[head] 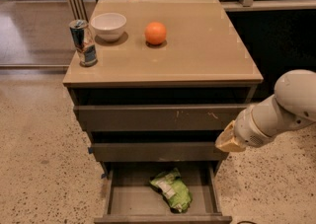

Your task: Pick green rice chip bag from bottom drawer and place on counter

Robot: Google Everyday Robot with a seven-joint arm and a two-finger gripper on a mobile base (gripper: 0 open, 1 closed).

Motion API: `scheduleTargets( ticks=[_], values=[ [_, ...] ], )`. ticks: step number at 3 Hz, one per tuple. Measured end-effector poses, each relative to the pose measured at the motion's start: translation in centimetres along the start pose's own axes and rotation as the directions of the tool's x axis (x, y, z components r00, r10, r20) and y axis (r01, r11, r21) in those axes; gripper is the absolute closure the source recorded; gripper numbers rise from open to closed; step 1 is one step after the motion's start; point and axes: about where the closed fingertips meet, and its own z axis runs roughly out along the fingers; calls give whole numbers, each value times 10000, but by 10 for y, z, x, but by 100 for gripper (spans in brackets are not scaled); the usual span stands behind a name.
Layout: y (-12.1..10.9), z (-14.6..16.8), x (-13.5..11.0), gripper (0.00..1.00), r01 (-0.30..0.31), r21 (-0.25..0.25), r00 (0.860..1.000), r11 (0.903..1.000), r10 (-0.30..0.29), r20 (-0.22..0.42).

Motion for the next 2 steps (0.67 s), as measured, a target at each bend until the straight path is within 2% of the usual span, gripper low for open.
scheduleTargets(
  ticks=[1,2],
  values=[
    [0,64,37,100,57,130,9997,9999,-60,242],
    [-35,170,84,100,-177,477,9979,9987,147,631]
  ],
)
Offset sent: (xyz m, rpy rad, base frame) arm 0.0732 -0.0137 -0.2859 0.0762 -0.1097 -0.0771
